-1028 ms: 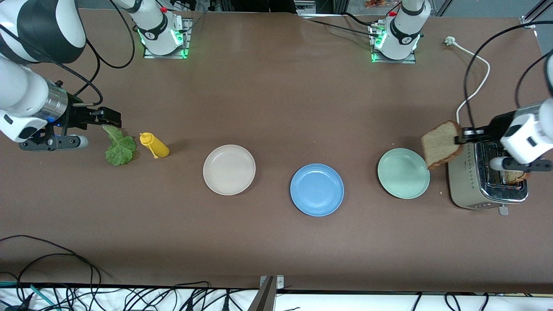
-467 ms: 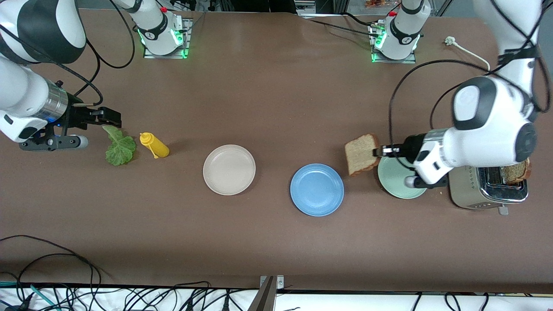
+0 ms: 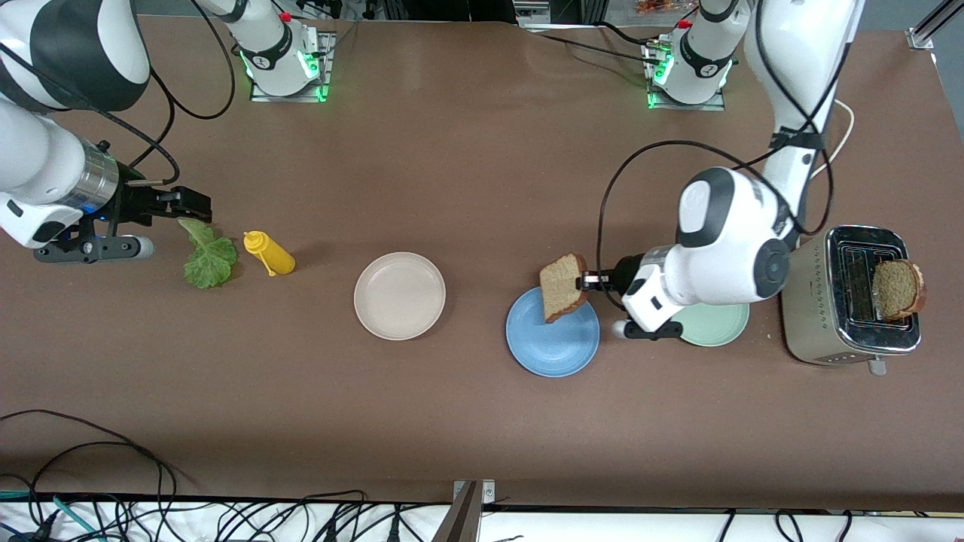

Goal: Make sandwich in blue plate with both arms
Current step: 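Lift the bread slice out and carry it to the blue plate, then lower the bread onto the blue plate while the right gripper reaches the lettuce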

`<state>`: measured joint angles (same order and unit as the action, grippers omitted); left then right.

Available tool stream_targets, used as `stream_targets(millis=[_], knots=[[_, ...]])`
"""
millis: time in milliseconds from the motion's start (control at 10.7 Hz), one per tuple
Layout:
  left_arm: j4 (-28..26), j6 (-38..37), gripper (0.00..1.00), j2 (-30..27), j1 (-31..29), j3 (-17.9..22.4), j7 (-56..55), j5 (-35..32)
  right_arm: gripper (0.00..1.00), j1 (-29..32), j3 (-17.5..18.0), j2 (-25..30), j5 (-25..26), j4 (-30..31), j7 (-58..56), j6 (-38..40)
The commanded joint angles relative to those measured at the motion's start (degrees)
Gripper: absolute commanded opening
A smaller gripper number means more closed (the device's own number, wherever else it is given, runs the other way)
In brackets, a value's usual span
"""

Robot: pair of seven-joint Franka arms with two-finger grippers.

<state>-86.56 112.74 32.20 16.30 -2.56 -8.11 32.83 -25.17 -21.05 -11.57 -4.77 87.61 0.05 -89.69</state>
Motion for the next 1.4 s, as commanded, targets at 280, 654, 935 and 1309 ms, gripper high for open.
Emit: stream_targets(millis=[280,654,935,1309], knots=[[1.57,8.37,0.00,5.94,3.12,0.81,-0.07,4.00,1.00,0.03,-0.13,0.24,-1.03,-0.08,0.12,0.22],[1.84,11.53,0.00,6.82,3.12,0.72,-0.51,6.11,1.00,0.03,-0.13,0.24,-1.03,-0.08,0.12,0.13],[2.81,11.19,0.00,6.73,2.42,1.07,0.10,6.02,1.00,-0.06,-0.13,0.06,-1.03,-0.08,0.21,0.31],[1.93,10.31,0.00,6.30,1.55,1.07,3.26,5.14,1.00,0.12,-0.13,0.15,-1.03,0.01,0.12,0.75]])
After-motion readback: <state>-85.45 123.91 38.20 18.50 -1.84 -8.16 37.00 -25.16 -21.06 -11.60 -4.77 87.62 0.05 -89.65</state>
